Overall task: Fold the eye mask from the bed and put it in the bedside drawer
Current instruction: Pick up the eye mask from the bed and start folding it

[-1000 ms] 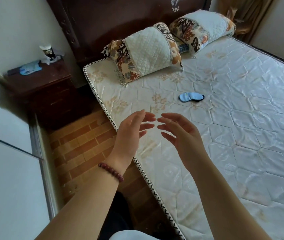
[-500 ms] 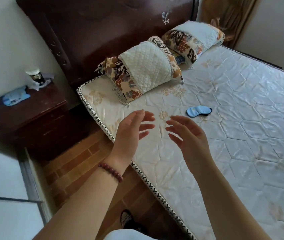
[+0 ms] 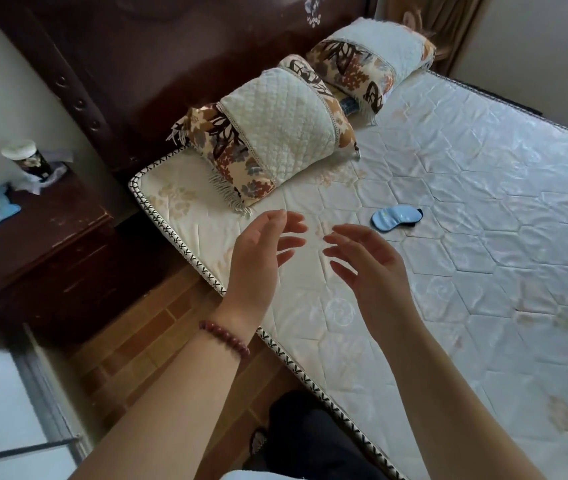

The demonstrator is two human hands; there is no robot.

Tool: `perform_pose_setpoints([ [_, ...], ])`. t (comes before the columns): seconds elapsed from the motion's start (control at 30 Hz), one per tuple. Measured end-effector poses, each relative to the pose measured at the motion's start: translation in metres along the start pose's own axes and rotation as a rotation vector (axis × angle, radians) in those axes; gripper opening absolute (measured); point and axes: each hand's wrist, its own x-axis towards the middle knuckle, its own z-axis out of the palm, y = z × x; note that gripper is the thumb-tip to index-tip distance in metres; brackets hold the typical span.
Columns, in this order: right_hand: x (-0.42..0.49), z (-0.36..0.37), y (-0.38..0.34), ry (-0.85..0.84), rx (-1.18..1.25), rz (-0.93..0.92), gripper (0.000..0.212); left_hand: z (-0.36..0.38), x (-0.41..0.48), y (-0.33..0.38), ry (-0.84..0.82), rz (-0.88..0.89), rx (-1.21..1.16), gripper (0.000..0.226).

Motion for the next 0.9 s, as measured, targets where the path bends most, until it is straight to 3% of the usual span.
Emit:
perform_pose_setpoints([
  [0.53, 0.145, -0.027, -0.051, 0.118, 0.092, -0.111, 0.01, 0.068, 0.156, 0.035, -0.176, 0.087, 0.005, 0.024],
  [0.9, 0.234, -0.066, -0.075, 0.295, 0.077, -0.225, 0.018, 0.123, 0.253, 0.033, -0.387, 0.054, 0.0, 0.025],
])
